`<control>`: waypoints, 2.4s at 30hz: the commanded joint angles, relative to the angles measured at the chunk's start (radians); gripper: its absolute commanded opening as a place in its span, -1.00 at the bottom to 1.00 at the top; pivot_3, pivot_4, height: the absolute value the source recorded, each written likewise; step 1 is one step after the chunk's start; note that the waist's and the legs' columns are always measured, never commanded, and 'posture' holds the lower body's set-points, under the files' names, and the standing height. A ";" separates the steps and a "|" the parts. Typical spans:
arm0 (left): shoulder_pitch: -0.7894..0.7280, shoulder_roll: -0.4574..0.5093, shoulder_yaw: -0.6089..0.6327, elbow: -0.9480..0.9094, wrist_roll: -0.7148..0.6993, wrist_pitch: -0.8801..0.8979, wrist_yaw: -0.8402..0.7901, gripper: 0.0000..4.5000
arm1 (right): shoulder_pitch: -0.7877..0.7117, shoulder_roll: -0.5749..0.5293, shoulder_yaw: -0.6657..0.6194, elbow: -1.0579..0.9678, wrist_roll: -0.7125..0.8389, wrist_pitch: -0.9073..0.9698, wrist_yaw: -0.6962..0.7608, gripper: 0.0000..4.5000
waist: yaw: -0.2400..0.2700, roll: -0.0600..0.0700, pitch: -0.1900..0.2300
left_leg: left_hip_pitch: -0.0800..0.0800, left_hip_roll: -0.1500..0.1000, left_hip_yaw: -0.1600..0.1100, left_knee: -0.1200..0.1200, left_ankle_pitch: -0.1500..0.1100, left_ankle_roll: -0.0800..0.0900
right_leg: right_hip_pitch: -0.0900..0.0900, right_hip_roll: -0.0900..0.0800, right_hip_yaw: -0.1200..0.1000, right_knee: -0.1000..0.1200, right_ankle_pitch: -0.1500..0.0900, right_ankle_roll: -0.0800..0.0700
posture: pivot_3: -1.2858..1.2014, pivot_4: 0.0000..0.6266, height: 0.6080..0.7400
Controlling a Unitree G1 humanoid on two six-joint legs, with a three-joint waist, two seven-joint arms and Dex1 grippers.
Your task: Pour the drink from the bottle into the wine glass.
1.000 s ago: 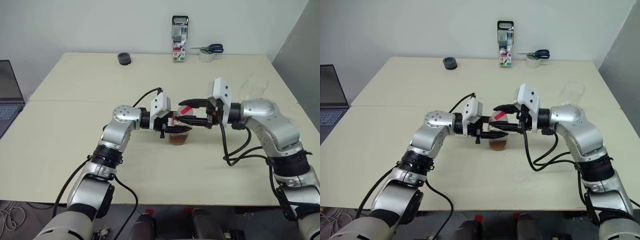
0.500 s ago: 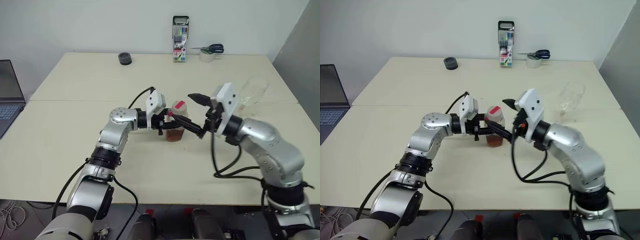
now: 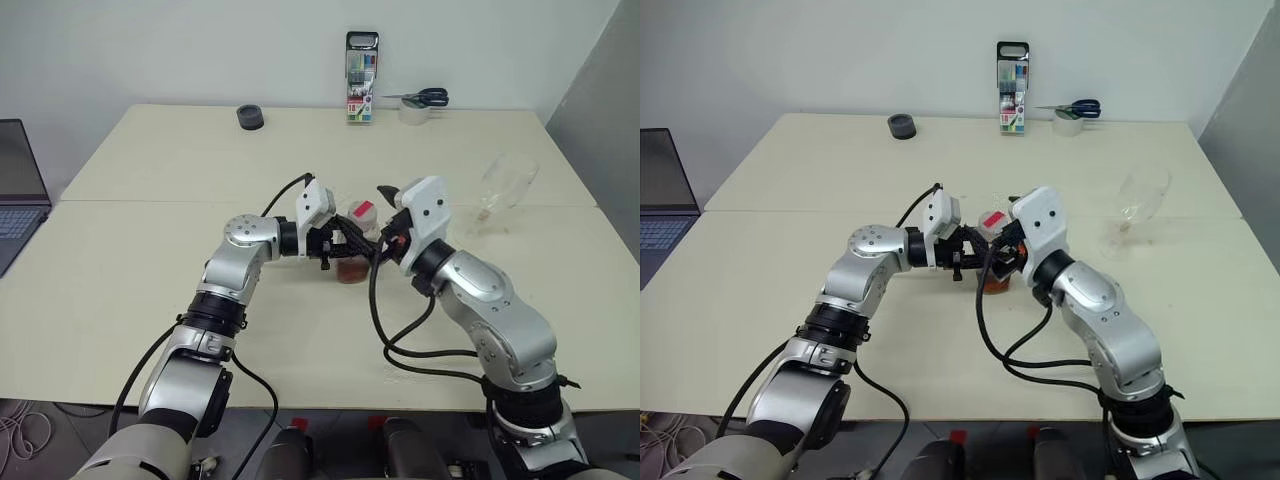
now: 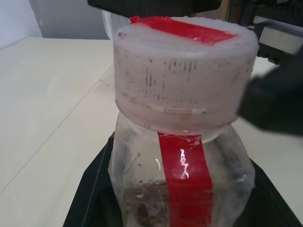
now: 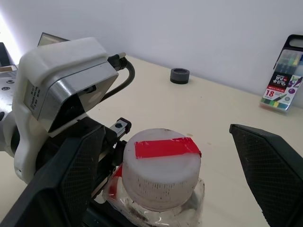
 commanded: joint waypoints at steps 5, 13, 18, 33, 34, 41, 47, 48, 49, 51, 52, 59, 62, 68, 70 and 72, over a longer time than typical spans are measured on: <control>-0.029 -0.004 0.015 -0.013 -0.013 -0.026 -0.004 -0.20 | -0.015 0.029 -0.018 0.006 -0.011 -0.028 -0.019 0.42 | 0.000 0.000 0.000 | 0.000 0.000 0.000 0.000 0.000 0.000 | 0.000 0.000 0.000 0.000 0.000 0.000 | 0.03 -0.52 1.00; -0.021 0.004 0.009 -0.028 -0.020 -0.011 -0.023 -0.21 | -0.025 -0.038 -0.010 0.025 0.070 -0.088 0.166 -0.17 | 0.000 0.000 0.000 | 0.000 0.000 0.000 0.000 0.000 0.000 | 0.000 0.000 0.000 0.000 0.000 0.000 | 0.03 -0.52 1.00; -0.033 0.025 0.005 -0.009 -0.018 -0.023 -0.084 -0.21 | -0.173 -0.269 -0.052 0.219 0.192 -0.170 0.596 -0.17 | -0.001 0.000 0.000 | 0.000 -0.001 0.003 0.001 -0.001 0.002 | 0.001 0.000 0.000 -0.001 0.000 0.000 | 0.03 -0.52 1.00; -0.034 0.023 0.028 0.020 -0.032 -0.040 -0.083 -0.21 | -0.199 -0.307 -0.137 0.137 0.293 -0.012 0.544 1.00 | 0.000 0.000 0.000 | -0.001 -0.001 0.000 0.001 0.000 0.001 | 0.000 -0.001 -0.001 -0.001 0.000 0.000 | 0.03 -0.52 1.00; -0.034 0.022 0.028 0.023 -0.032 -0.043 -0.083 -0.21 | -0.192 -0.307 -0.136 0.122 0.286 -0.013 0.529 1.00 | 0.001 0.000 0.000 | -0.001 -0.001 0.000 0.001 0.000 0.001 | 0.000 -0.001 -0.001 -0.001 0.000 0.000 | 0.03 -0.52 1.00; -0.033 0.007 0.020 0.026 -0.037 -0.045 -0.093 -0.21 | -0.178 -0.257 -0.071 0.125 0.158 -0.100 0.420 1.00 | -0.001 0.000 0.000 | -0.001 0.000 0.000 0.001 0.000 0.001 | 0.000 -0.001 -0.001 0.000 0.000 0.000 | 0.03 -0.52 1.00; -0.042 0.004 0.018 0.034 -0.037 -0.048 -0.101 -0.21 | -0.181 -0.247 -0.038 0.161 0.081 -0.152 0.392 1.00 | -0.001 0.000 0.000 | -0.001 -0.001 0.001 0.001 0.000 0.001 | 0.000 -0.001 -0.001 0.000 0.000 0.000 | 0.03 -0.52 1.00; -0.043 0.005 0.018 0.037 -0.036 -0.050 -0.104 -0.21 | -0.180 -0.244 -0.044 0.168 0.075 -0.154 0.384 1.00 | -0.001 0.000 0.000 | -0.001 -0.001 0.000 0.001 0.000 0.000 | 0.000 -0.001 -0.001 0.000 0.000 0.000 | 0.03 -0.52 1.00; -0.044 0.006 0.018 0.039 -0.036 -0.051 -0.106 -0.21 | -0.180 -0.242 -0.049 0.173 0.070 -0.156 0.377 1.00 | -0.001 0.000 0.000 | -0.001 -0.001 0.000 0.001 0.000 0.000 | 0.000 -0.001 -0.001 0.000 0.000 0.000 | 0.03 -0.52 1.00; -0.044 0.008 0.018 0.042 -0.035 -0.052 -0.111 -0.21 | -0.178 -0.241 -0.068 0.181 0.072 -0.152 0.367 1.00 | -0.001 0.000 0.000 | -0.001 -0.001 0.001 0.001 0.000 0.000 | 0.000 -0.001 -0.001 0.000 0.000 0.000 | 0.03 -0.52 1.00; -0.044 0.008 0.019 0.042 -0.035 -0.052 -0.112 -0.21 | -0.175 -0.244 -0.073 0.183 0.071 -0.150 0.364 1.00 | -0.001 0.000 0.000 | -0.001 -0.001 0.001 0.001 0.000 0.000 | 0.000 -0.001 -0.001 0.000 0.000 0.000 | 0.03 -0.52 1.00; -0.041 0.016 0.021 0.039 -0.036 -0.051 -0.120 -0.21 | -0.142 -0.268 -0.101 0.160 0.080 -0.130 0.364 1.00 | -0.001 0.000 0.000 | -0.001 -0.001 0.000 0.001 0.000 0.000 | 0.000 -0.001 -0.001 0.000 0.000 0.000 | 0.03 -0.52 1.00; -0.042 0.019 0.024 0.042 -0.036 -0.052 -0.120 -0.21 | -0.128 -0.287 -0.110 0.146 0.089 -0.120 0.368 1.00 | 0.000 0.000 0.000 | -0.001 0.000 0.000 0.001 0.000 0.001 | 0.000 -0.001 -0.001 0.000 0.000 0.000 | 0.03 -0.52 1.00; -0.040 0.023 0.025 0.040 -0.037 -0.052 -0.121 -0.21 | -0.119 -0.311 -0.129 0.127 0.110 -0.104 0.372 1.00 | -0.001 0.000 0.000 | -0.001 0.000 0.001 0.001 0.000 0.001 | 0.000 -0.001 -0.001 0.000 0.000 0.000 | 0.03 -0.52 1.00; -0.040 0.025 0.025 0.041 -0.037 -0.053 -0.120 -0.21 | -0.117 -0.321 -0.135 0.116 0.125 -0.094 0.381 1.00 | -0.001 0.000 0.000 | -0.001 0.000 0.001 0.001 0.000 0.001 | 0.000 -0.001 -0.001 0.000 0.000 0.000 | 0.03 -0.52 1.00; -0.042 0.026 0.026 0.043 -0.038 -0.053 -0.119 -0.21 | -0.115 -0.323 -0.143 0.086 0.169 -0.065 0.398 1.00 | 0.000 0.000 0.000 | -0.001 -0.001 0.001 0.001 0.000 0.001 | 0.000 -0.001 -0.001 0.000 0.000 0.000 | 0.03 -0.52 1.00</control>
